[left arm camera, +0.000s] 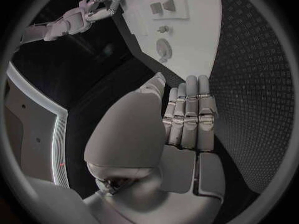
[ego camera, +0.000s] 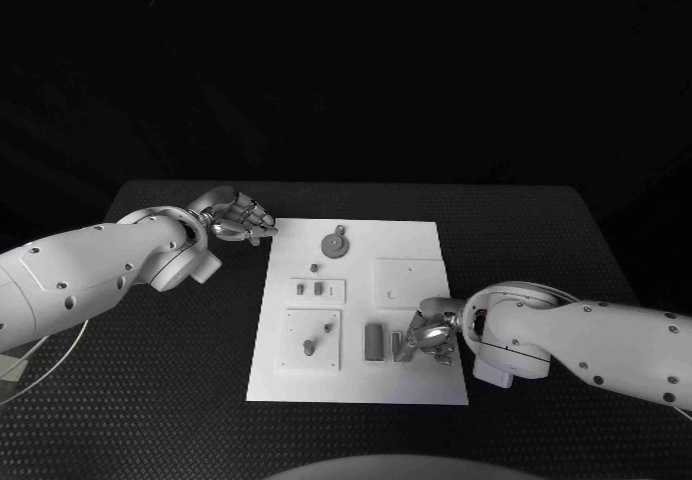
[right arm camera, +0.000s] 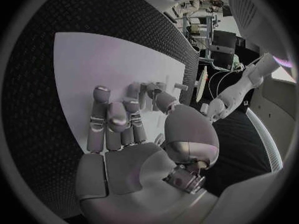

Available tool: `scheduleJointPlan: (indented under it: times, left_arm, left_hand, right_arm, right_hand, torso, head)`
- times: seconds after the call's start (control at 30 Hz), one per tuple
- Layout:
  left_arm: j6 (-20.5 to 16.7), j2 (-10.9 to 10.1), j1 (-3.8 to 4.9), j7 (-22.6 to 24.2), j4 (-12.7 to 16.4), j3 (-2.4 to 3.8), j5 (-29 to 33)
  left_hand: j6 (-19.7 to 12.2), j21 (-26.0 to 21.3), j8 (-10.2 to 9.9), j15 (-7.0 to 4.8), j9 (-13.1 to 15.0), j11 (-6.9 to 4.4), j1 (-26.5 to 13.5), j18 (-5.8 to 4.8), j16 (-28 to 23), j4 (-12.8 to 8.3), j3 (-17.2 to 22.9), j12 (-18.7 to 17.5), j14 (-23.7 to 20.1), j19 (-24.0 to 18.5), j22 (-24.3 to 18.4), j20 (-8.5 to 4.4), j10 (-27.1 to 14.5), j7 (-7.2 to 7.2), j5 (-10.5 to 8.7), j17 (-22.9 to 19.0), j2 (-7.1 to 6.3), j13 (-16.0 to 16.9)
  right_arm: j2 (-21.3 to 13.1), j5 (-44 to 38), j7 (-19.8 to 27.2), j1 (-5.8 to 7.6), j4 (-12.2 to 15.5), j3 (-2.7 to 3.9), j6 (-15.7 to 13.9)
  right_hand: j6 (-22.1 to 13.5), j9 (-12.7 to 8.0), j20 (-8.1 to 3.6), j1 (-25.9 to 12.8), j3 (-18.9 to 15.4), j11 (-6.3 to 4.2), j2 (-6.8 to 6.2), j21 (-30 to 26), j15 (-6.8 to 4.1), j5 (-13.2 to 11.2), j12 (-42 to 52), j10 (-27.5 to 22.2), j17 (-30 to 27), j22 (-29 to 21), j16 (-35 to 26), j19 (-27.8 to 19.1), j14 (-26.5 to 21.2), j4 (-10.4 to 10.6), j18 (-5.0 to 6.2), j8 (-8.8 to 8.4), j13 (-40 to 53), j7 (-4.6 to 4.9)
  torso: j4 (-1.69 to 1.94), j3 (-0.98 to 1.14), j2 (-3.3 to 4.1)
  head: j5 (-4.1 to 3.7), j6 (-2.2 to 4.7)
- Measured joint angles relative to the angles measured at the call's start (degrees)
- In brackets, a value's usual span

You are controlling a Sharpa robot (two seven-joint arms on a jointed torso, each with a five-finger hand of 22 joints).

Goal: Assemble the parts on the task board

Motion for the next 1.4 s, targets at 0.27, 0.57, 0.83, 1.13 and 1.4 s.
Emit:
scheduleJointPlan:
  times: [0.27, 0.57, 0.83, 1.13, 1.4]
  left_arm:
    - [0.07, 0.0, 0.0, -0.03, -0.01, 0.0, -0.03]
    - [0.14, 0.01, 0.0, -0.06, -0.02, 0.0, -0.06]
    - [0.19, 0.02, 0.0, -0.1, -0.04, 0.0, -0.08]
    - [0.19, -0.01, 0.0, -0.12, -0.11, 0.0, -0.1]
    - [0.14, 0.3, -0.01, -0.1, -0.56, -0.01, -0.11]
  left_hand:
    - [0.0, 0.0, 0.0, -0.22, 0.02, -0.01, 0.0, 0.0, 0.0, 0.0, 0.0, 0.0, 0.22, 0.0, 0.0, 0.0, 0.01, 0.0, 0.0, 0.0, 0.0, 0.0]
    - [0.0, 0.0, 0.0, -0.22, 0.02, -0.01, 0.0, 0.0, 0.0, 0.0, 0.0, 0.0, 0.22, 0.0, 0.04, 0.0, 0.01, 0.0, 0.0, 0.06, 0.0, 0.0]
    - [0.0, 0.0, 0.0, -0.22, 0.01, -0.01, 0.0, 0.0, 0.0, 0.0, 0.0, 0.0, 0.22, 0.0, 0.04, 0.0, 0.01, 0.0, 0.0, 0.11, 0.0, -0.04]
    - [0.0, 0.0, 0.0, -0.22, 0.01, 0.13, 0.0, 0.0, -0.22, 0.0, 0.0, 0.0, 0.22, 0.0, 0.03, 0.0, -0.13, 0.0, 0.0, 0.16, 0.0, -0.04]
    - [0.0, 0.0, 0.0, -0.21, 0.0, 0.13, -0.44, 0.0, -0.22, 0.0, 0.0, 0.23, 0.21, 0.0, 0.1, 0.0, -0.13, 0.0, 0.0, 0.31, -0.04, -0.03]
  right_arm:
    - [0.88, -0.84, 0.19, -0.71, -0.81, 0.25, 0.11]
    - [1.19, -1.19, 0.83, -0.95, -1.46, 0.34, 0.11]
    - [0.76, -0.92, 1.45, -1.01, -1.34, 0.34, 0.17]
    - [-1.49, 0.7, 1.8, -0.49, -0.7, 0.3, 0.09]
    - [-1.97, 1.32, 2.15, 1.18, -2.48, 2.48, -0.42]
  right_hand:
    - [0.14, 0.21, 0.0, 1.65, 0.06, 0.0, 2.98, 0.0, -0.19, 0.0, 0.0, 0.01, 0.0, 0.0, 0.0, 0.0, 0.2, -1.28, -0.28, 1.05, 0.0, -0.12]
    - [0.54, 0.31, 0.0, 1.42, -0.24, -0.01, 5.2, 0.01, -0.15, 0.0, -0.05, 0.02, 0.0, 0.0, 0.0, 0.0, 0.29, -1.57, 0.21, 1.01, 0.0, -0.51]
    - [0.53, 0.24, 0.01, 0.59, -0.48, -0.01, 4.56, 0.01, -0.12, 0.0, -0.05, 0.01, 0.0, 0.0, 0.0, 0.0, 0.32, -1.81, 0.51, 0.57, 0.01, -0.49]
    - [0.27, 0.05, 0.02, -1.98, -0.8, 0.0, -0.07, 0.01, -0.1, 0.0, -0.04, 0.0, 0.0, 0.0, 0.0, -0.02, 0.31, 1.15, 0.57, 0.34, -0.17, -0.27]
    - [-0.2, 0.01, -0.21, -2.31, 1.76, 0.0, -6.46, -0.35, -0.1, 0.0, -0.04, 0.0, -0.06, 0.0, -0.23, 0.62, 0.31, 8.06, 0.52, 0.33, -0.2, 0.01]
  torso:
    - [0.0, -0.01, 0.0]
    - [-0.01, 0.02, 0.0]
    - [0.0, 0.0, 0.0]
    - [0.0, 0.03, -0.02]
    - [-0.04, 0.07, -0.07]
  head:
    - [0.0, -0.01]
    - [0.05, 0.03]
    - [0.05, 0.16]
    - [0.19, 0.71]
    - [0.02, 2.09]
